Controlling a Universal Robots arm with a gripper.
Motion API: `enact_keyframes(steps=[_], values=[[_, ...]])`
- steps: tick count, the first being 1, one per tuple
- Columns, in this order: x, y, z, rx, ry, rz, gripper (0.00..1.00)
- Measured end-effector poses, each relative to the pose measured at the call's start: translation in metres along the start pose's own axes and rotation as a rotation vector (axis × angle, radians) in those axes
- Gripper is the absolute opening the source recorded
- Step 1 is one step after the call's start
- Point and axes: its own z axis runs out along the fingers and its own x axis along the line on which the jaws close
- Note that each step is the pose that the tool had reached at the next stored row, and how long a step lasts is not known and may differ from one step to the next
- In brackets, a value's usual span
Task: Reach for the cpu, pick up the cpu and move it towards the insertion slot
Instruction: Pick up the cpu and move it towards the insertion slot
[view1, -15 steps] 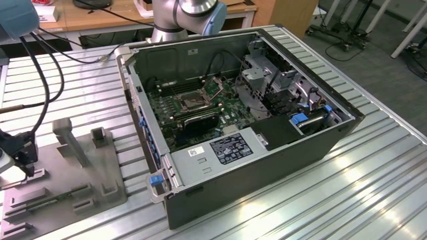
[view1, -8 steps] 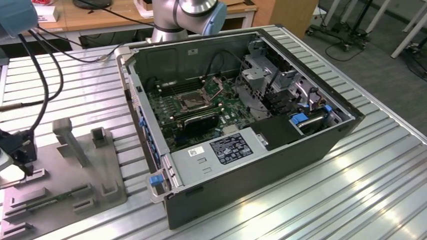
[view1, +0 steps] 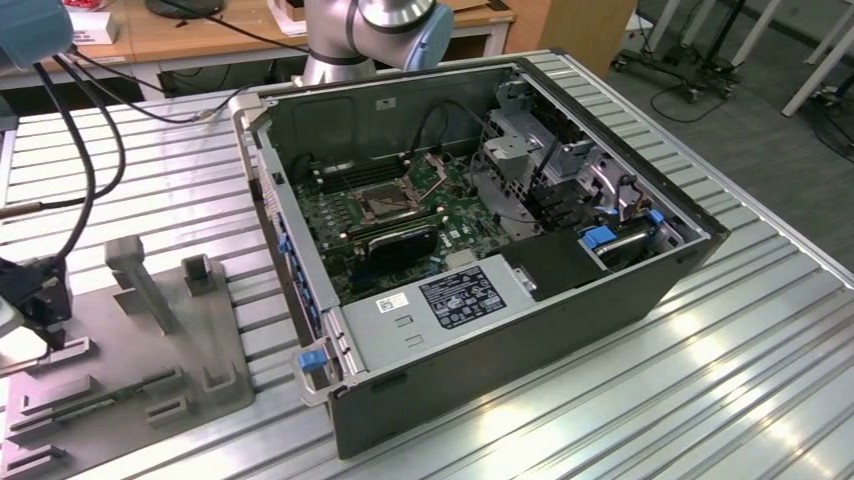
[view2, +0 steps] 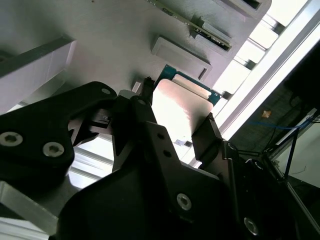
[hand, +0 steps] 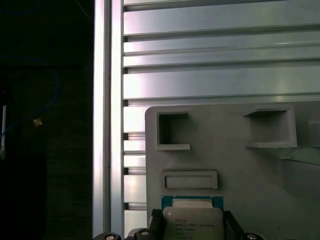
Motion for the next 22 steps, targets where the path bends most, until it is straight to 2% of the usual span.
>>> enact_keyframes(steps=[22], values=[[0.0000,0.0003,-0.0092,0.0001,0.0001,0.000,0.55]])
